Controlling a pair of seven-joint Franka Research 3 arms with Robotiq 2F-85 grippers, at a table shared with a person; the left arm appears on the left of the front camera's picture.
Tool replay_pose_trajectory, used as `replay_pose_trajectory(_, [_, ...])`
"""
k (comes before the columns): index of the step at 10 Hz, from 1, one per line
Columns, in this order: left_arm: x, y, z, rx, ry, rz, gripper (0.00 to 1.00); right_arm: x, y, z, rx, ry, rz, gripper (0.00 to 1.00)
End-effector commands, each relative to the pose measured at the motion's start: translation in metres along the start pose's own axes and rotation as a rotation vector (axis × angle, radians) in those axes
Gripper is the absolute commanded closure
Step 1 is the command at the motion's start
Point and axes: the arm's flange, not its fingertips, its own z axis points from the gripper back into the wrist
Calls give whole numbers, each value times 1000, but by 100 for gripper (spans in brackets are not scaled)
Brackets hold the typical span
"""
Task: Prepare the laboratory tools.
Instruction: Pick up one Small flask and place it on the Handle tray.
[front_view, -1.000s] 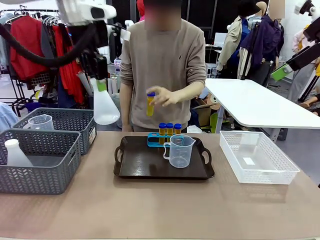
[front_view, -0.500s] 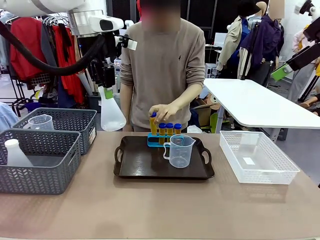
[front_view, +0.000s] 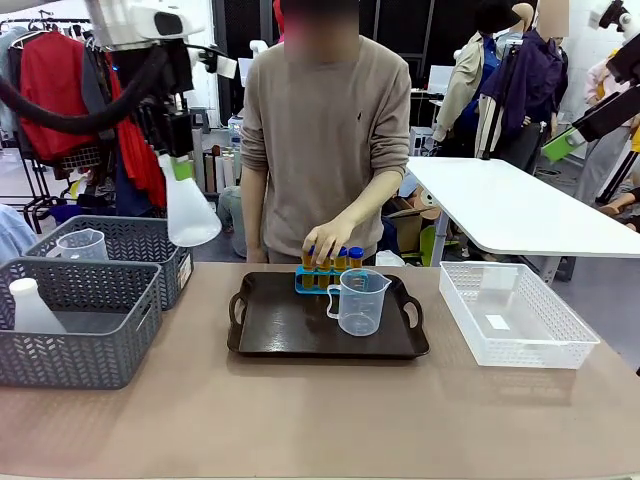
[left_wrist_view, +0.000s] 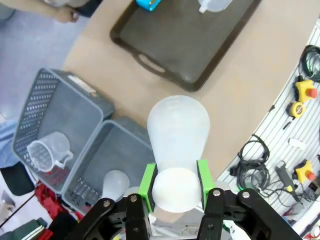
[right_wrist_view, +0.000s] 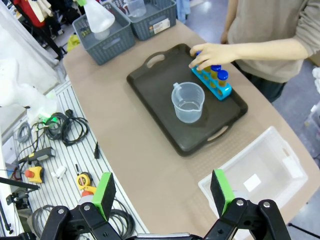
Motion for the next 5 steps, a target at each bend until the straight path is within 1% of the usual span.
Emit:
replay_pose_trajectory(1, [-34,4,1,30,13,-3,100,2,0,1,15,-26,6,0])
replay_pose_trajectory(3, [-56,17,6,54,13,33,100,2,0,1,15,-26,6,0])
replay_pose_trajectory(5, [-58,18,8,70,-2,49,100,2,0,1,15,-26,6,0])
